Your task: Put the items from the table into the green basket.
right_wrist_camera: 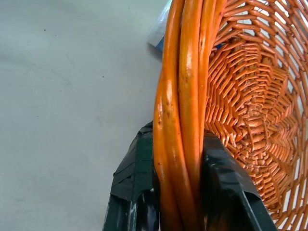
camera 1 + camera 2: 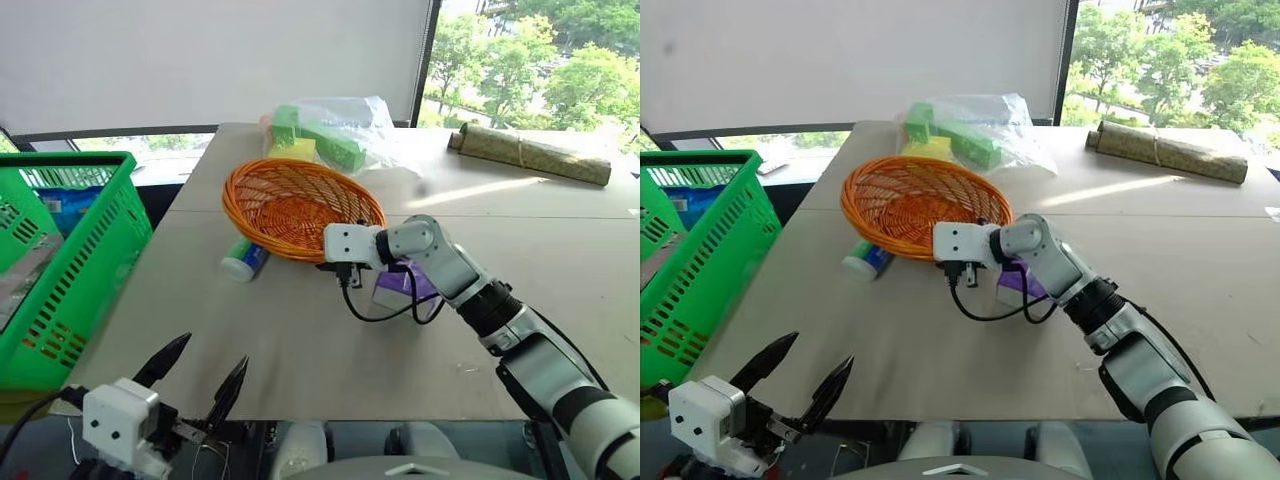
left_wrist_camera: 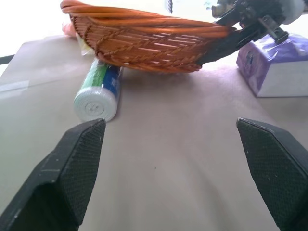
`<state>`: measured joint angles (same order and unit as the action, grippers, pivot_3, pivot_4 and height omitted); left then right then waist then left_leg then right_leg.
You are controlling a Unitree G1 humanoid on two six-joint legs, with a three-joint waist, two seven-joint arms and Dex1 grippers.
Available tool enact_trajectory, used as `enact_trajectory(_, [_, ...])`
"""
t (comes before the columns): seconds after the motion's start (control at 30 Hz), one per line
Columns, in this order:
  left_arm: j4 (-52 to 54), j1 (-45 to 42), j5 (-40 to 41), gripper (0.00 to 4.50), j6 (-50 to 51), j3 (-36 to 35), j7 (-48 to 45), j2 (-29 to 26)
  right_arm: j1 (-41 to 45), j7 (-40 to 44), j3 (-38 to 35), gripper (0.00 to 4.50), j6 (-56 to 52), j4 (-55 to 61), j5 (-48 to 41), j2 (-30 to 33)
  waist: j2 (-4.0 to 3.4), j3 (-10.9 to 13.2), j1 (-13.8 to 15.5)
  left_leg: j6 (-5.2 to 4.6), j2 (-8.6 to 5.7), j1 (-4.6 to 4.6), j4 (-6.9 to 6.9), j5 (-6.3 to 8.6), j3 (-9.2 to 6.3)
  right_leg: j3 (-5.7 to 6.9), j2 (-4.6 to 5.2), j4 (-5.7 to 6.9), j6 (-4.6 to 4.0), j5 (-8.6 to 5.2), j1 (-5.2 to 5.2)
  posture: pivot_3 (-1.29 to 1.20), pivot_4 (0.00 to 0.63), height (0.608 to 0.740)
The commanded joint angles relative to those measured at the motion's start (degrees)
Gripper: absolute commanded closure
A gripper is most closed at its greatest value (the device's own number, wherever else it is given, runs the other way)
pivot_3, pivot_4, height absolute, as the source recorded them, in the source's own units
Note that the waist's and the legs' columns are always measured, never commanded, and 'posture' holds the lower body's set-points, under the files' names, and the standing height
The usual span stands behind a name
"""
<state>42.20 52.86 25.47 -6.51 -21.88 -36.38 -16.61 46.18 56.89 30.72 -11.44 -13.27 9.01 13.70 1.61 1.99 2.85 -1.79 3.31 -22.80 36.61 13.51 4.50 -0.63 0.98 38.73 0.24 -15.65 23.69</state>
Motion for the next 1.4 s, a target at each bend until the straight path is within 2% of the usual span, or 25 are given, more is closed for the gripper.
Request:
enact_trajectory(0.03, [3.85, -5.42, 2.59, 0.00, 2.99, 1.20, 1.91, -2.31, 3.42, -1.06, -7.56, 4.13, -3.17, 6.41, -1.63, 4.30, -0.10, 0.07, 0.29, 0.00, -0.01, -0.04, 0.04, 0.00, -0.02, 0.00, 0.00, 0.01, -0.06, 0.04, 0.00, 0.15, 0.000, 0.740])
enact_trajectory(0.23, [5.87, -23.40, 5.66, 0.00, 13.57, 5.62, 6.50, -8.65, 3.75, -2.72, -13.70, 4.13, -6.48, 8.26, 0.80, 16.37, -0.12, 0.08, 0.78, 0.00, -0.12, -0.13, 0.21, -0.01, -0.09, 0.04, -0.05, 0.05, -0.10, 0.11, -0.06, 0.06, 0.000, 0.740])
enact_trajectory(0.5, [3.18, -42.97, 8.75, 0.00, 24.04, 13.38, 6.60, -13.63, -1.16, -8.10, -16.40, 4.13, -3.84, -0.17, 7.27, 31.19, -0.23, 0.10, -2.32, -0.01, -0.20, -0.10, 0.21, -0.01, 0.02, -0.22, -0.19, 0.11, 0.09, 0.23, -0.06, -0.04, 0.000, 0.740])
enact_trajectory(0.6, [1.70, -47.87, 8.00, 0.00, 26.03, 15.97, 6.12, -14.31, -1.79, -11.60, -16.76, 4.13, -1.04, -5.74, 8.16, 32.82, -0.33, 0.11, -3.54, -0.01, -0.23, -0.07, 0.22, -0.01, 0.06, -0.29, -0.23, 0.12, 0.08, 0.23, -0.07, -0.07, 0.000, 0.740])
enact_trajectory(0.7, [0.77, -49.85, 7.82, 0.00, 26.94, 17.31, 5.65, -14.34, -1.09, -13.49, -15.88, 4.13, 2.97, -11.02, 9.19, 33.21, -0.39, 0.12, -6.03, -0.01, -0.21, -0.01, 0.22, -0.02, 0.11, -0.46, -0.33, 0.15, 0.09, 0.25, -0.07, -0.08, 0.000, 0.740])
enact_trajectory(0.73, [0.58, -50.20, 7.82, 0.00, 27.07, 17.55, 5.29, -14.45, -0.76, -13.56, -15.70, 3.21, 3.93, -12.57, 9.39, 33.35, -0.43, 0.10, -6.75, -0.01, -0.19, 0.04, 0.23, -0.02, 0.14, -0.54, -0.39, 0.15, 0.09, 0.25, -0.08, -0.08, 0.000, 0.740])
enact_trajectory(0.8, [0.36, -50.56, 7.99, 0.00, 27.33, 17.45, 4.91, -14.62, -0.41, -13.13, -16.36, 2.48, 5.10, -14.03, 8.70, 33.67, -0.47, 0.08, -7.67, -0.01, -0.16, 0.07, 0.23, -0.02, 0.13, -0.56, -0.41, 0.20, 0.10, 0.25, -0.08, -0.08, 0.000, 0.740])
enact_trajectory(0.9, [0.17, -50.27, 8.56, 0.00, 27.86, 16.32, 4.79, -14.86, -0.04, -12.59, -19.67, 1.01, 3.76, -12.01, 4.71, 32.52, -0.52, 0.07, -8.52, -0.01, -0.14, 0.09, 0.24, -0.02, 0.09, -0.54, -0.43, 0.23, 0.10, 0.25, -0.10, -0.09, 0.000, 0.740])
enact_trajectory(0.97, [-0.18, -49.84, 8.47, 0.00, 28.65, 15.57, 5.61, -14.94, 0.00, -11.32, -22.04, 0.19, 1.16, -8.88, 1.23, 31.13, -0.54, 0.06, -8.70, -0.01, -0.13, 0.10, 0.27, -0.02, 0.10, -0.57, -0.44, 0.25, 0.11, 0.26, -0.11, -0.09, 0.000, 0.740])
enact_trajectory(1.0, [-0.50, -49.73, 8.22, 0.00, 29.39, 15.20, 6.40, -14.95, -0.25, -10.26, -22.85, 0.05, 0.66, -7.16, -0.24, 30.71, -0.55, 0.06, -8.75, -0.01, -0.12, 0.11, 0.28, -0.02, 0.10, -0.57, -0.44, 0.26, 0.12, 0.26, -0.12, -0.08, 0.000, 0.740])
enact_trajectory(1.1, [-2.32, -51.08, 4.67, 0.00, 34.69, 14.49, 12.66, -15.09, -1.22, -7.85, -28.11, 0.05, -6.48, -0.09, -9.54, 26.66, -0.56, 0.04, -8.64, -0.01, -0.10, 0.16, 0.32, -0.02, 0.04, -0.51, -0.46, 0.31, 0.13, 0.26, -0.18, -0.07, 0.000, 0.740])
enact_trajectory(1.2, [-4.99, -53.65, 0.19, 0.00, 39.54, 14.06, 19.38, -14.58, -4.86, -3.12, -32.80, 0.05, -11.77, 9.90, -22.11, 22.60, -0.53, 0.02, -8.12, -0.01, -0.08, 0.16, 0.40, -0.02, -0.06, -0.41, -0.47, 0.39, 0.14, 0.26, -0.22, -0.08, 0.000, 0.740])
enact_trajectory(1.4, [-12.22, -56.70, -8.16, 0.00, 45.50, 11.87, 27.34, -15.53, -13.91, 3.11, -34.52, 0.05, -25.72, 29.55, -42.46, 21.02, -0.53, 0.01, -6.75, -0.01, -0.06, 0.00, 0.44, -0.01, -0.27, -0.17, -0.30, 0.25, 0.15, 0.27, -0.30, -0.08, 0.000, 0.740])
